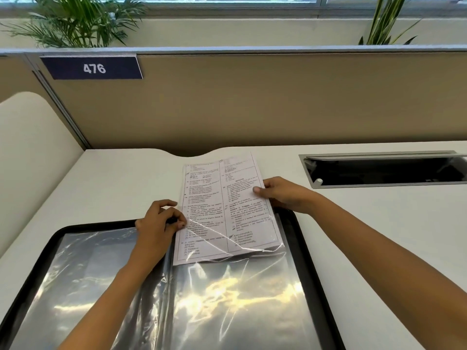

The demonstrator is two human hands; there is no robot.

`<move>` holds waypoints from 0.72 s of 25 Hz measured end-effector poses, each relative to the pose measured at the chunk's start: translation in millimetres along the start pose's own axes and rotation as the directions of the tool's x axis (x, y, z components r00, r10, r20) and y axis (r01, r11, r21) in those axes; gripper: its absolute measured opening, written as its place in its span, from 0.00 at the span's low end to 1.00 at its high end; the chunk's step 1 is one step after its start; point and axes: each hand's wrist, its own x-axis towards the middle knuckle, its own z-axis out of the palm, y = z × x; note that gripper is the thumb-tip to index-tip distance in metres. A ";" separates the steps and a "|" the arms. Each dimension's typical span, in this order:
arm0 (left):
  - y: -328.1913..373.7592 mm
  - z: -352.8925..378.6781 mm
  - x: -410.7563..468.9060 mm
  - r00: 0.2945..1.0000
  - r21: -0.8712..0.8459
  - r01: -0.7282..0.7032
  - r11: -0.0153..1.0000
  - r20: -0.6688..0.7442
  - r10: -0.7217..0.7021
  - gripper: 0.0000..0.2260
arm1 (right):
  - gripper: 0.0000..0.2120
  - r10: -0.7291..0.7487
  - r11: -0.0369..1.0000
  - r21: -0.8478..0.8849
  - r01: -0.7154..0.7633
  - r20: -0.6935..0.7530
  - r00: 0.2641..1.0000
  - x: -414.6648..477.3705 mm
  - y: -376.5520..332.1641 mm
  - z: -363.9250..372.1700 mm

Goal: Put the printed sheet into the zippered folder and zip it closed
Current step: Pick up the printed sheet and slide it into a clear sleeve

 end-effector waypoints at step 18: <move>15.1 18.5 2.2 0.999 0.215 0.026 0.976 0.039 -0.035 0.04 | 0.14 0.065 0.998 0.021 -0.066 0.042 0.997 0.4 2.7 -15.9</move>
